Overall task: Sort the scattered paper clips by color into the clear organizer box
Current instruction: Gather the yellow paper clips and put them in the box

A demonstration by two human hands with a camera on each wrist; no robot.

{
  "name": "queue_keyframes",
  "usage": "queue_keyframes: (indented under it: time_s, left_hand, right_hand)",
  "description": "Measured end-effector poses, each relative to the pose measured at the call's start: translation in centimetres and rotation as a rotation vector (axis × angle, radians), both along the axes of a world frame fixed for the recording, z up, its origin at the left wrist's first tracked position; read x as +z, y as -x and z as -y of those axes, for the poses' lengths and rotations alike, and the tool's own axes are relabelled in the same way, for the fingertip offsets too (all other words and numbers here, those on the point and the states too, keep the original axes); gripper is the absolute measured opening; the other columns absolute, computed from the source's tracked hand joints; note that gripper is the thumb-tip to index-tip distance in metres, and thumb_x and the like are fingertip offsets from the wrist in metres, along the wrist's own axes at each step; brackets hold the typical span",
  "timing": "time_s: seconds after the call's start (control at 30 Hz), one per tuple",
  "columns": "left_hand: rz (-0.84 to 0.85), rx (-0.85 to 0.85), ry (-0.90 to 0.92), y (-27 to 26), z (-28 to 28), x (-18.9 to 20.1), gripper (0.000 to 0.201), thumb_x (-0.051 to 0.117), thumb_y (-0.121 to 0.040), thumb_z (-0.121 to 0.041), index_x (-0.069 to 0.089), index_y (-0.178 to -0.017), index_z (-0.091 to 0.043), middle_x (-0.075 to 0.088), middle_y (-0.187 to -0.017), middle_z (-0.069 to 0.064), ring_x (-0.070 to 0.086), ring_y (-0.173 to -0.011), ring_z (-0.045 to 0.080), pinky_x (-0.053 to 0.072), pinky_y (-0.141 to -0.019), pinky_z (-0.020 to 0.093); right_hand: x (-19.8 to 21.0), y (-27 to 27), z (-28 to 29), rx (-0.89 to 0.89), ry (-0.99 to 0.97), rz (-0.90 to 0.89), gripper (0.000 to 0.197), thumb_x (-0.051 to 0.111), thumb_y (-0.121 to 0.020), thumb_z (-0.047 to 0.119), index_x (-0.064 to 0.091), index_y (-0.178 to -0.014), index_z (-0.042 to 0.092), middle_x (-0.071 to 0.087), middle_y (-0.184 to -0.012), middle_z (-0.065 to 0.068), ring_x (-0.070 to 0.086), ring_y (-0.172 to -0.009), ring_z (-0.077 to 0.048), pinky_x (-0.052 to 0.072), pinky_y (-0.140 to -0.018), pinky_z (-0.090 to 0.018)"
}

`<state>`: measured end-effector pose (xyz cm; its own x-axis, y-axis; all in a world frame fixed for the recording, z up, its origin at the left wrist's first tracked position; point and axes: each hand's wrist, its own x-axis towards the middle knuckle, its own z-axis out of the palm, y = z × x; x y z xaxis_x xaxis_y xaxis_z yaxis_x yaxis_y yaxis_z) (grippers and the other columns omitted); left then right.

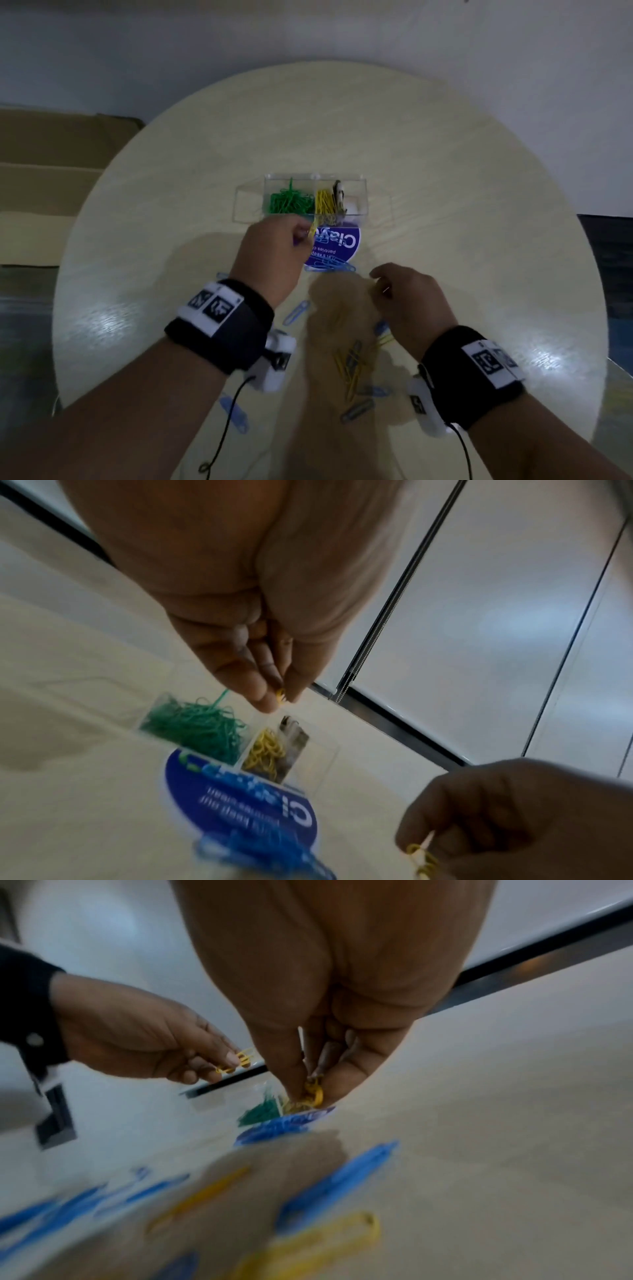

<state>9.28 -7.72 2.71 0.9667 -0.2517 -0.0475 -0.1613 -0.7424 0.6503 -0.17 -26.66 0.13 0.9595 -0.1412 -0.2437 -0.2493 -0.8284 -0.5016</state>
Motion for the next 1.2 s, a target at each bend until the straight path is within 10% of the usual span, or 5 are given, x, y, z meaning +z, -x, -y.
queue_keyframes:
  time_s: [0.13,0.57,0.73,0.97,1.2]
  left_hand:
    - [0.022,0.067,0.066,-3.7,2.4,0.6,0.024,0.064,-0.089,-0.018,0.070,-0.112,-0.014,0.072,-0.099,-0.001,0.058,-0.077,0.003,0.037,-0.069,0.002]
    - [0.012,0.184,0.201,-3.9,0.0,-0.4,0.024,0.052,-0.097,-0.022,0.067,-0.115,-0.020,0.071,-0.106,0.002,0.067,-0.090,0.017,0.055,-0.088,0.035]
    - [-0.023,0.101,0.106,-1.5,-2.9,0.3,0.020,0.053,-0.097,-0.026,0.068,-0.111,-0.022,0.069,-0.104,-0.002,0.064,-0.087,0.013,0.052,-0.083,0.029]
    - [0.018,-0.420,-0.054,6.5,-5.6,-2.0,0.020,0.058,-0.089,-0.015,0.071,-0.103,-0.018,0.065,-0.105,0.002,0.060,-0.092,0.021,0.049,-0.084,0.038]
    - [0.179,-0.621,-0.234,10.4,-3.2,-4.8,0.043,0.040,-0.084,-0.022,0.064,-0.120,-0.020,0.061,-0.131,-0.007,0.054,-0.104,0.027,0.051,-0.080,0.043]
  right_hand:
    - [1.7,-1.6,1.2,-0.155,-0.163,0.120,0.014,0.068,-0.082,0.019,0.060,-0.092,0.025,0.067,-0.073,0.008,0.064,-0.067,-0.012,0.050,-0.060,-0.027]
    - [3.4,-11.5,-1.3,-0.167,-0.173,0.236,0.006,0.065,-0.081,0.019,0.061,-0.084,0.022,0.062,-0.072,0.008,0.058,-0.065,-0.007,0.032,-0.049,-0.004]
    - [3.7,-12.9,-2.8,-0.031,-0.010,0.116,0.027,0.060,-0.089,0.032,0.068,-0.109,0.016,0.070,-0.110,-0.005,0.063,-0.101,-0.024,0.045,-0.084,-0.025]
    - [3.6,0.7,-0.3,-0.034,-0.048,0.238,0.013,0.067,-0.084,0.021,0.073,-0.095,0.023,0.070,-0.088,0.004,0.059,-0.074,-0.009,0.039,-0.070,-0.017]
    - [-2.4,11.0,1.1,0.258,0.212,0.061,0.039,0.058,-0.085,0.025,0.059,-0.123,0.017,0.053,-0.138,-0.001,0.047,-0.123,-0.028,0.038,-0.104,-0.037]
